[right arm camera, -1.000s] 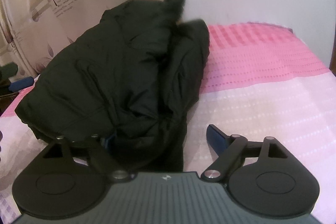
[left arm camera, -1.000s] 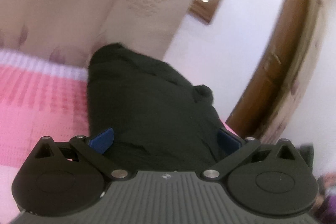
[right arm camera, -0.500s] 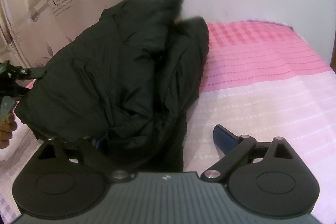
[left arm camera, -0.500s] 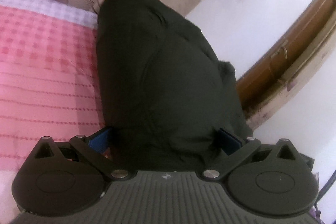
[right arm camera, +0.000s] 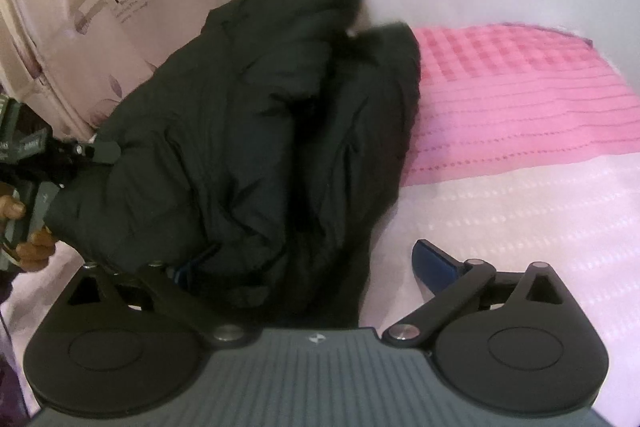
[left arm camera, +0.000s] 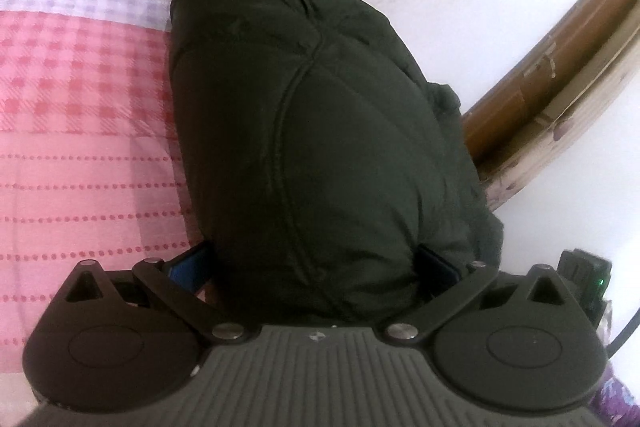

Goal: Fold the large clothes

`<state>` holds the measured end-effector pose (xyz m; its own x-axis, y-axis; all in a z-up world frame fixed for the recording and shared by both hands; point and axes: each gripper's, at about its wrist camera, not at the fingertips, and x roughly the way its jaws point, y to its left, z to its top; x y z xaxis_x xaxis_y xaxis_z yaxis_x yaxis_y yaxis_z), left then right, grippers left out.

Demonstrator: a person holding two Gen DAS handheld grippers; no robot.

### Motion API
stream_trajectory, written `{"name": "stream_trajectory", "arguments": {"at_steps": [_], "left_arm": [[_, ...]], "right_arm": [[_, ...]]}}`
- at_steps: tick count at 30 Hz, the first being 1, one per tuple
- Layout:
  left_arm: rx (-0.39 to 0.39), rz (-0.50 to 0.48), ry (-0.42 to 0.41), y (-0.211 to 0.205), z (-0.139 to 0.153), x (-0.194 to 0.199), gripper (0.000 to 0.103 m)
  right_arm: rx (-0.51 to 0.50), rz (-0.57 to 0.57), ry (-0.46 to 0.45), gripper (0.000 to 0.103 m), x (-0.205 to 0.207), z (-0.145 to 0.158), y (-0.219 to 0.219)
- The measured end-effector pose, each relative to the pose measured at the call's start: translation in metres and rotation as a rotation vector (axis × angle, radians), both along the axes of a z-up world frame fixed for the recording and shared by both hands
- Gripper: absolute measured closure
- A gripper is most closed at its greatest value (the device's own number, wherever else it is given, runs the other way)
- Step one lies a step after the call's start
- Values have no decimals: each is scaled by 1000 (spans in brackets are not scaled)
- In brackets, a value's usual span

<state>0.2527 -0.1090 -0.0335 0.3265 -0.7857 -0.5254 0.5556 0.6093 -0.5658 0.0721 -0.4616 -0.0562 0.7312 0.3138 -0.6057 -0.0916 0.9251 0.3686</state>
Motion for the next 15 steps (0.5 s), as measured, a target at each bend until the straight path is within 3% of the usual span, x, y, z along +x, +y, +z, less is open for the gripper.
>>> {"name": "stream_trajectory", "arguments": {"at_steps": [5, 15], "left_arm": [[22, 10, -10, -4, 2, -3, 0], [52, 22, -35, -9, 3, -8, 0]], "right_arm": [[99, -29, -20, 0, 13, 1, -13], [205, -14, -57, 0, 43, -11, -14]]}}
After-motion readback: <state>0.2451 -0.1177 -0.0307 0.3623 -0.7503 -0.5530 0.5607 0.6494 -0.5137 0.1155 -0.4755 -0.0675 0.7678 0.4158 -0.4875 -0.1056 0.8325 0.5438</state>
